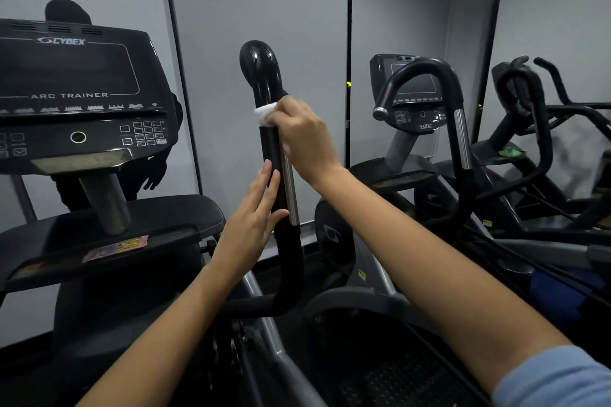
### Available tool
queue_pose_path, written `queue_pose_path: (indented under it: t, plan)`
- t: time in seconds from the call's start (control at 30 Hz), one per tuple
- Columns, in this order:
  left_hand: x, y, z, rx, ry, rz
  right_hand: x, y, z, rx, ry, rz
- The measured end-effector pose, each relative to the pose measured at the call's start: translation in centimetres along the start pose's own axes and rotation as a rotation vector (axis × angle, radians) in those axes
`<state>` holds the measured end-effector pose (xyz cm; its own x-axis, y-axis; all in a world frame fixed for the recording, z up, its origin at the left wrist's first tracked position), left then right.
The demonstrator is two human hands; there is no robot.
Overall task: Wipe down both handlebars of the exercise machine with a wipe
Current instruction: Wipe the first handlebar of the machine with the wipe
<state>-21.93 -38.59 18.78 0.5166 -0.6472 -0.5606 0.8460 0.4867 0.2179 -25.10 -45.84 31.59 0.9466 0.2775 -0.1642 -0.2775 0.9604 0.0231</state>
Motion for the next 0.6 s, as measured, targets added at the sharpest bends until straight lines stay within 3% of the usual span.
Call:
queue_pose_path:
  t: [0.07,0.13,0.2,0.3,0.37,0.5,0.6]
  plan:
    - [-0.1,-0.1,0.0,0.005,-0.007,-0.005,-0.2,-2.1,0.0,0.318,0.050,0.245]
    - [-0.1,-0.1,0.0,0.005,-0.011,-0.010,0.2,-3.0,-0.2,0.461,0.057,0.302]
    - [0.0,-0.1,0.0,0.008,-0.011,-0.016,-0.3,-1.3,-0.1,0.294,0.022,0.189]
    - [0.1,0.0,0.0,0.001,0.000,-0.035,0.2,1.9,-0.4,-0.070,-0.046,-0.189]
    - [0.1,0.0,0.0,-0.003,0.006,-0.039,0.6,1.6,-0.5,-0.074,-0.047,-0.191]
    - [-0.2,-0.2,0.0,-0.002,0.008,-0.027,0.1,-2.1,-0.6,0.422,0.026,0.300]
    - [-0.3,-0.2,0.0,-0.002,0.007,-0.032,0.5,-4.2,-0.8,0.723,0.061,0.464]
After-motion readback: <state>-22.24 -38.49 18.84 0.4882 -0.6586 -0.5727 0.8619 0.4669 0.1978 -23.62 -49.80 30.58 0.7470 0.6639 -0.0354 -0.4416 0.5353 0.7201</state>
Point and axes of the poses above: each hand's wrist, its own z-axis towards the middle knuckle, its own x-axis out of the palm, y = z × x, the point moved 8 cm from there along z, towards the middle knuckle, and after that the axes turned 12 degrees about x, right-handed, at the moved point
